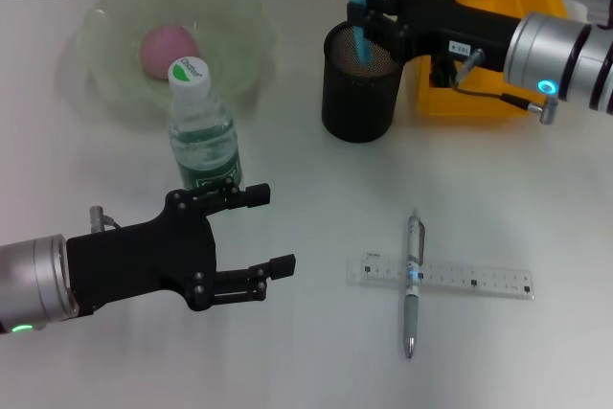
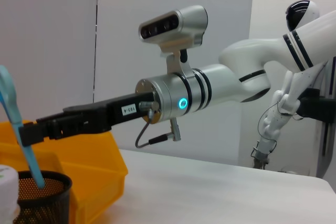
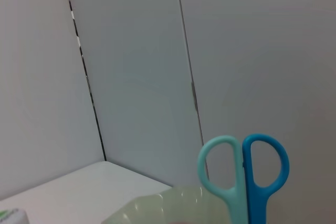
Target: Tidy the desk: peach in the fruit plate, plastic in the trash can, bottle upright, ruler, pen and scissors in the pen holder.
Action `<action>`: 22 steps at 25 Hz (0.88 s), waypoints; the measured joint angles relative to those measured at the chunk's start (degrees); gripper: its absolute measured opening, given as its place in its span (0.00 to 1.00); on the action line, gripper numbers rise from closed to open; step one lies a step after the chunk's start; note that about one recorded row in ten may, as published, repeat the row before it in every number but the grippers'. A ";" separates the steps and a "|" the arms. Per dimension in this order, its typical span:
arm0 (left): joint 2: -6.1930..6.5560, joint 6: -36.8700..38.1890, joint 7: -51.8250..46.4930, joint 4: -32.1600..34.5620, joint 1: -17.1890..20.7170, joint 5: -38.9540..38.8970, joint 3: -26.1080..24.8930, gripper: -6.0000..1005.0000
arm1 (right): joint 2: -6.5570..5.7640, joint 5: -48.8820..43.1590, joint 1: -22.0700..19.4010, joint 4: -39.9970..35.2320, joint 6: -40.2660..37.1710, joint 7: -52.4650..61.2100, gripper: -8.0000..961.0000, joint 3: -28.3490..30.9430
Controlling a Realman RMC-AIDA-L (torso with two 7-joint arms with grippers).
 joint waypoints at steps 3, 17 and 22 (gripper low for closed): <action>0.00 0.13 0.01 0.00 0.00 0.00 -0.07 0.82 | 0.04 0.32 -1.09 -0.29 -0.09 -0.08 0.25 0.24; 0.27 2.73 0.05 0.63 1.98 0.00 -0.88 0.81 | -0.94 -10.79 -13.57 -34.93 -19.40 34.89 0.63 1.49; 0.37 3.22 0.05 1.22 3.69 -0.08 -1.04 0.81 | -1.86 -31.38 -10.72 -53.34 -30.57 56.12 0.75 2.92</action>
